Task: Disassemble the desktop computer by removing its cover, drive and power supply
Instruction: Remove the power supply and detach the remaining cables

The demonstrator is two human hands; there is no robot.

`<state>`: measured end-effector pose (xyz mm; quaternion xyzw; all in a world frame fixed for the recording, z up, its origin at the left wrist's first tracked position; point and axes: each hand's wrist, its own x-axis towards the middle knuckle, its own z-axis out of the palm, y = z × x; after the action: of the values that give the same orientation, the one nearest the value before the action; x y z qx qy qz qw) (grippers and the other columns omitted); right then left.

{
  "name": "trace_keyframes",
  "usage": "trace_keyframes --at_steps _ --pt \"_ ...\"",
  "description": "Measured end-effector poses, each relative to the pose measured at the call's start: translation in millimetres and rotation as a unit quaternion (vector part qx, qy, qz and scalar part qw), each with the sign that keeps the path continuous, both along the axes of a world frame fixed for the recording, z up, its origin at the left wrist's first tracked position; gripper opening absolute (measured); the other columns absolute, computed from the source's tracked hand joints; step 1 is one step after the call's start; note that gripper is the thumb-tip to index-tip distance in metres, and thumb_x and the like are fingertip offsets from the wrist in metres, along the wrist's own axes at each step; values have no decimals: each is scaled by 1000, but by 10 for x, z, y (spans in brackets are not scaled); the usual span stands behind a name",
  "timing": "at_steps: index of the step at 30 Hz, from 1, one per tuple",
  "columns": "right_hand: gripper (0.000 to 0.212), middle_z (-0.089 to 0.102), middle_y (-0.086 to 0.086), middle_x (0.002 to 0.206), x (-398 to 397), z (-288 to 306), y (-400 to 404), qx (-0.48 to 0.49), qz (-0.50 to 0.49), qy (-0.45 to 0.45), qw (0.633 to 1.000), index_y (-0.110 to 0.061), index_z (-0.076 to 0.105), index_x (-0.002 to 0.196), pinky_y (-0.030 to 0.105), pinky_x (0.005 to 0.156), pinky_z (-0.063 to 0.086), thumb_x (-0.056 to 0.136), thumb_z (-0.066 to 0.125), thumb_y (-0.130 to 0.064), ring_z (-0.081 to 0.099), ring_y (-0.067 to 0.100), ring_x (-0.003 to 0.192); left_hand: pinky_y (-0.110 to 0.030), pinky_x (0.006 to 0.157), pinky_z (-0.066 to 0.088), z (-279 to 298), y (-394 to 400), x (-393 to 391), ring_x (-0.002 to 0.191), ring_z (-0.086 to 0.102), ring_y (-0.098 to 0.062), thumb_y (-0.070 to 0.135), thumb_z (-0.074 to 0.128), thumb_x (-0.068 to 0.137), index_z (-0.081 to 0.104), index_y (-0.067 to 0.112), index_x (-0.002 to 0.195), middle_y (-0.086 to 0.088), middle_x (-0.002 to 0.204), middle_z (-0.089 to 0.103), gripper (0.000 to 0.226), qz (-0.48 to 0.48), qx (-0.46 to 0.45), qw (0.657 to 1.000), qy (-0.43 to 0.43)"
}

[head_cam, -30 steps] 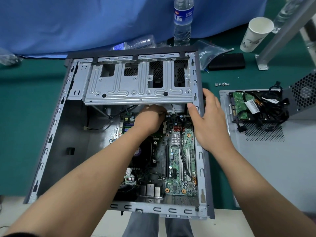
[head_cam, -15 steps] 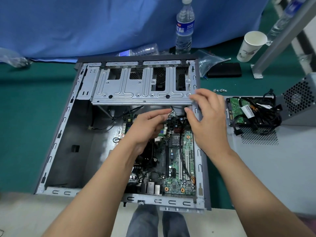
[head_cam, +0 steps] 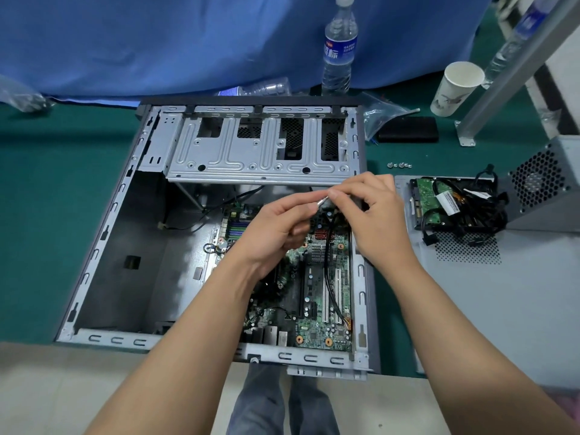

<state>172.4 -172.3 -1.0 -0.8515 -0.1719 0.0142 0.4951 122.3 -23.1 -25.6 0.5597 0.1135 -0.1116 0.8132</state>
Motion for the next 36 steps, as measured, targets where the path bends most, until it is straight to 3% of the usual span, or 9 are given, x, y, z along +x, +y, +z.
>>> trace_keyframes --at_steps 5,9,13,18,22,24,26,30,36 --pt "6 62 0 80 3 28 6 11 -19 23 999 -20 72 79 9 75 32 84 69 -22 46 17 91 -12 44 27 24 -19 -13 48 32 -2 20 60 86 72 24 108 16 53 39 25 6 39 999 -20" --pt "6 64 0 80 15 36 -51 50 -50 11 997 -19 72 80 18 78 41 84 68 -17 55 18 88 -13 45 27 39 -37 -17 51 33 -4 14 60 90 72 21 110 13 56 41 25 28 57 997 -34" --pt "12 65 -5 87 85 -81 -325 82 -118 6 990 -19 72 94 11 77 43 86 65 -12 59 1 82 -12 44 26 34 -60 -23 48 32 -5 10 58 92 73 23 105 9 52 38 23 22 104 994 13" --pt "15 71 10 93 112 -602 -673 -48 -202 86 974 -7 73 98 19 71 41 88 62 -6 59 14 75 -13 43 27 -18 -88 -13 45 32 -4 11 57 93 72 22 105 11 48 41 22 43 179 980 70" --pt "16 70 17 98 122 -930 -710 -136 -167 143 966 0 72 97 17 82 41 86 61 2 64 28 91 -14 45 28 -36 -93 -13 48 35 -5 13 59 93 73 25 102 10 50 43 21 43 195 977 80" --pt "20 69 18 101 165 -1030 -672 -170 -161 143 962 0 71 99 26 88 45 87 56 3 63 30 93 -14 45 28 -47 -96 -9 48 35 -5 13 59 92 72 26 102 11 50 44 21 40 203 975 80" --pt "24 68 17 102 235 -1079 -618 -185 -175 138 957 -1 69 101 37 86 49 88 50 3 62 31 93 -13 45 29 -54 -96 -3 47 36 -3 12 58 93 72 25 103 13 49 43 21 40 204 975 77" --pt "19 64 14 100 385 -1127 -518 -213 -201 121 948 -4 65 97 30 70 44 90 48 -2 59 29 88 -13 45 30 -66 -96 1 47 35 -3 11 58 93 71 26 101 13 49 43 22 41 202 976 73" --pt "20 64 15 104 429 -1195 -471 -165 -222 107 955 -2 66 99 30 81 46 90 49 3 59 27 91 -14 45 29 -102 -70 4 49 34 -5 12 58 93 71 25 104 11 50 42 21 45 194 977 72"
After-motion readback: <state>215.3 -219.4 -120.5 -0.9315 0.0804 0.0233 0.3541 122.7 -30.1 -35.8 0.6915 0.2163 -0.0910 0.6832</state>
